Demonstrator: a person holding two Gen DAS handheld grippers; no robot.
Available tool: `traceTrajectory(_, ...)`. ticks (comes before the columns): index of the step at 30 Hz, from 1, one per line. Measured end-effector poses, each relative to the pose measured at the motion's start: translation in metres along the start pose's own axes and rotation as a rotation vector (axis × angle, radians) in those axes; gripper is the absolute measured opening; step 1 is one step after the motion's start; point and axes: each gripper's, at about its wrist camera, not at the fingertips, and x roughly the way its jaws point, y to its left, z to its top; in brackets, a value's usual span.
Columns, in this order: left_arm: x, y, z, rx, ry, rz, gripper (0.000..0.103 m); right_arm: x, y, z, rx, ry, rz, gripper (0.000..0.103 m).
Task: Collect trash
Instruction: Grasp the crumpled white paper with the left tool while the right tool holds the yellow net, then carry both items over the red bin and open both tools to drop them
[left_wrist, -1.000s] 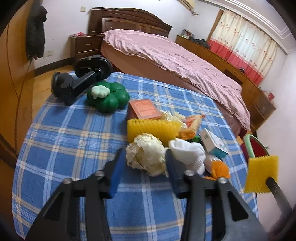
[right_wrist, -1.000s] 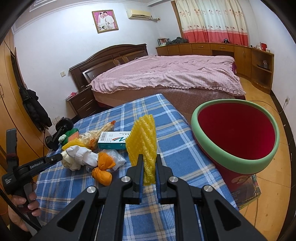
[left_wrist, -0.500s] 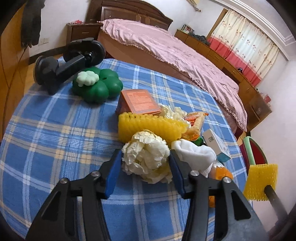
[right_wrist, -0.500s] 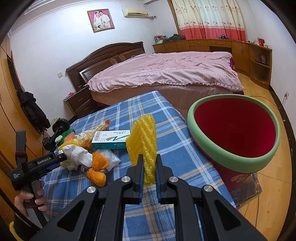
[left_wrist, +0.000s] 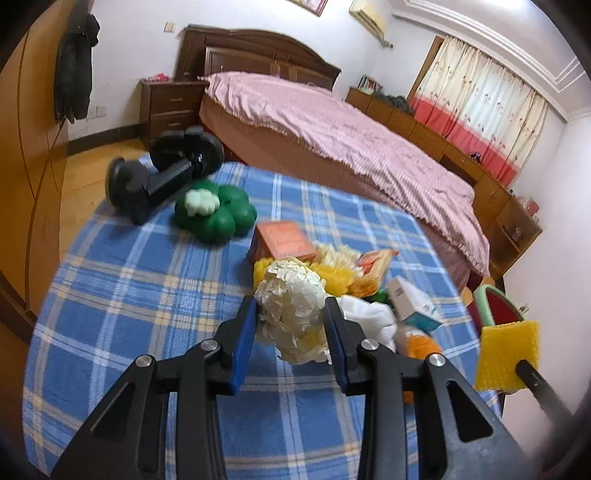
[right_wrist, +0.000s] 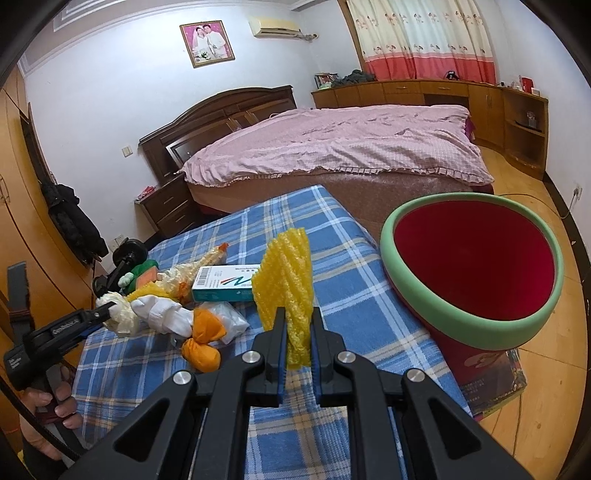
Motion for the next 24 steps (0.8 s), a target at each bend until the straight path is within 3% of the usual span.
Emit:
traceTrajectory(9,-0.040,-0.030,0.007,0.037,-0.048,-0.046,0.037,-0.021,-0.003,0.012,-0.016,-0.046,0.018,0.012)
traceTrajectory(24,-0.041,-0.116,0.008,0.155,-0.036,-0.176,0.037,-0.050,-0.037,0.029,0.028,-0.099,-0.014,0.012)
